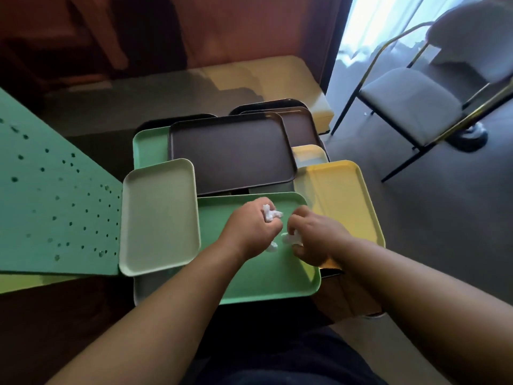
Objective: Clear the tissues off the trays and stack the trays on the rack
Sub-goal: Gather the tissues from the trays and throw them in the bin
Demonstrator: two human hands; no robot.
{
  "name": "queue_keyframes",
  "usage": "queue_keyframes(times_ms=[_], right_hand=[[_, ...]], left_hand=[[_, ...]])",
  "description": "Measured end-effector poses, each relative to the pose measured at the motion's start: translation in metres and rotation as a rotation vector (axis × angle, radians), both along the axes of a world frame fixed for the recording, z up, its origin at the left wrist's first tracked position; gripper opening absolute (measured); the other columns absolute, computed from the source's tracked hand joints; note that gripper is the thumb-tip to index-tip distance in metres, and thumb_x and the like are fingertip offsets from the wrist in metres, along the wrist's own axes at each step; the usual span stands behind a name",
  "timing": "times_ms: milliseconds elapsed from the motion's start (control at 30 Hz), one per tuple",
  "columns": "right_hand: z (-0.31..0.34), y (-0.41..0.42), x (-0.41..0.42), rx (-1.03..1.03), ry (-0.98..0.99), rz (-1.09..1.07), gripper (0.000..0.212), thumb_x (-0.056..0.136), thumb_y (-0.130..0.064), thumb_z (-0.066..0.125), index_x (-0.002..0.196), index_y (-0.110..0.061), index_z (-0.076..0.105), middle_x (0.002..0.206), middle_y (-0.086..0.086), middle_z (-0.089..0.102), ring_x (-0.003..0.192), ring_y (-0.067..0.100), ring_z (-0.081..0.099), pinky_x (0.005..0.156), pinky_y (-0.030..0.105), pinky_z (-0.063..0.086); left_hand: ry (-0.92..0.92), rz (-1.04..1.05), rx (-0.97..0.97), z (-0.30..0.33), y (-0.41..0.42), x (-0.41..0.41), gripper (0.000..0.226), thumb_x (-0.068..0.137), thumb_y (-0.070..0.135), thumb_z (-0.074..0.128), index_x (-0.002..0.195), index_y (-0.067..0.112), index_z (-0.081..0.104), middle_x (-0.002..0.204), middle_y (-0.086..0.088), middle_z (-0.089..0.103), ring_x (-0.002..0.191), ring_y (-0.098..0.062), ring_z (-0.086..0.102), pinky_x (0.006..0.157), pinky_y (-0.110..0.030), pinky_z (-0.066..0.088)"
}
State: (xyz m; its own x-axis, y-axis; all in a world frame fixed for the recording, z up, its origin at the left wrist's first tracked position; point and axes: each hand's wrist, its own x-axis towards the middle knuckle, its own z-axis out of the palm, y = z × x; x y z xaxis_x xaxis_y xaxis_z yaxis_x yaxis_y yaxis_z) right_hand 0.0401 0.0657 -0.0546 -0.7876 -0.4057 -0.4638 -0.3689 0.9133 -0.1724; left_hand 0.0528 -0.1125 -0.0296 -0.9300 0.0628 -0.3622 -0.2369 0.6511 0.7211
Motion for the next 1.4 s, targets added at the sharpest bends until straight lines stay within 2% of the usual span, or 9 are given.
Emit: queue_keyframes(times_ms=[167, 267, 367, 600, 767, 933, 1100, 1233, 1400], right_hand=[[-0.013, 0.011, 0.007, -0.130, -0.031, -0.122, 0.030, 0.093, -0.017, 0.060, 0.121, -0.021, 0.052, 0.122, 0.004, 0.053, 0.088, 0.030, 0.059, 0.068, 0.033, 0.042], [-0.001, 0.016, 0.004, -0.365, 0.036, -0.262, 0.020, 0.091, -0.017, 0.060, 0.111, -0.018, 0.055, 0.107, 0.003, 0.055, 0.083, 0.031, 0.058, 0.066, 0.033, 0.039], [0.021, 0.020, 0.000, -0.568, 0.111, -0.380, 0.016, 0.089, -0.015, 0.063, 0.104, -0.016, 0.057, 0.090, -0.001, 0.055, 0.074, 0.025, 0.053, 0.061, 0.033, 0.038], [0.087, 0.034, -0.013, -0.983, 0.172, -0.505, 0.026, 0.088, -0.007, 0.066, 0.106, -0.018, 0.050, 0.082, 0.005, 0.062, 0.061, 0.016, 0.058, 0.050, 0.026, 0.050], [0.127, 0.059, -0.025, -0.849, 0.478, -0.460, 0.019, 0.087, -0.033, 0.061, 0.097, -0.023, 0.049, 0.086, -0.004, 0.054, 0.077, 0.018, 0.052, 0.064, 0.033, 0.046], [0.169, 0.105, -0.033, -0.682, 0.911, -0.332, 0.025, 0.088, -0.039, 0.056, 0.090, -0.015, 0.061, 0.085, -0.005, 0.054, 0.084, 0.013, 0.047, 0.074, 0.027, 0.033], [0.232, 0.146, -0.037, -0.694, 0.884, -0.244, 0.023, 0.095, -0.038, 0.060, 0.095, -0.015, 0.061, 0.084, -0.005, 0.061, 0.080, 0.015, 0.053, 0.076, 0.032, 0.039], [0.305, 0.172, -0.028, -0.698, 0.799, -0.245, 0.028, 0.096, -0.051, 0.054, 0.106, -0.026, 0.063, 0.093, -0.012, 0.066, 0.090, 0.012, 0.064, 0.084, 0.038, 0.052], [0.412, 0.191, 0.001, -0.663, 0.947, -0.269, 0.019, 0.095, -0.035, 0.065, 0.110, -0.024, 0.066, 0.096, -0.011, 0.069, 0.086, 0.003, 0.065, 0.074, 0.010, 0.046]], left_hand=[[-0.111, 0.007, 0.077, -0.014, 0.020, 0.001, 0.045, 0.090, 0.018, 0.055, 0.132, 0.032, 0.064, 0.113, -0.002, 0.072, 0.072, -0.019, 0.066, 0.070, -0.031, 0.061], [-0.150, 0.149, 0.201, -0.014, 0.029, -0.003, 0.038, 0.090, 0.023, 0.057, 0.126, 0.029, 0.068, 0.115, -0.001, 0.072, 0.088, -0.019, 0.069, 0.077, -0.038, 0.062], [-0.229, 0.275, 0.402, -0.006, 0.042, -0.008, 0.019, 0.091, 0.030, 0.061, 0.102, 0.022, 0.075, 0.096, -0.006, 0.074, 0.072, -0.019, 0.066, 0.065, -0.041, 0.063], [-0.519, 0.236, 1.011, 0.056, 0.084, -0.034, 0.048, 0.101, 0.054, 0.040, 0.109, 0.015, 0.068, 0.089, -0.010, 0.072, 0.074, -0.021, 0.068, 0.062, -0.031, 0.055], [-0.483, 0.163, 1.268, 0.104, 0.120, -0.058, 0.031, 0.098, 0.035, 0.042, 0.095, 0.010, 0.061, 0.077, -0.010, 0.059, 0.069, -0.019, 0.061, 0.054, -0.025, 0.053], [-0.424, 0.203, 1.286, 0.155, 0.171, -0.067, 0.026, 0.096, 0.022, 0.041, 0.076, 0.016, 0.056, 0.060, -0.001, 0.054, 0.052, -0.012, 0.057, 0.049, -0.021, 0.047], [-0.384, 0.178, 1.309, 0.214, 0.212, -0.074, 0.030, 0.089, 0.022, 0.042, 0.064, 0.017, 0.058, 0.060, -0.001, 0.056, 0.055, -0.014, 0.058, 0.057, -0.027, 0.042], [-0.359, -0.017, 1.285, 0.280, 0.224, -0.078, 0.022, 0.089, 0.021, 0.042, 0.075, 0.017, 0.059, 0.071, 0.000, 0.059, 0.067, -0.014, 0.055, 0.062, -0.028, 0.039], [-0.158, -0.169, 1.121, 0.394, 0.238, -0.058, 0.023, 0.093, 0.022, 0.047, 0.078, 0.015, 0.062, 0.068, -0.003, 0.066, 0.056, -0.016, 0.060, 0.052, -0.023, 0.047]])
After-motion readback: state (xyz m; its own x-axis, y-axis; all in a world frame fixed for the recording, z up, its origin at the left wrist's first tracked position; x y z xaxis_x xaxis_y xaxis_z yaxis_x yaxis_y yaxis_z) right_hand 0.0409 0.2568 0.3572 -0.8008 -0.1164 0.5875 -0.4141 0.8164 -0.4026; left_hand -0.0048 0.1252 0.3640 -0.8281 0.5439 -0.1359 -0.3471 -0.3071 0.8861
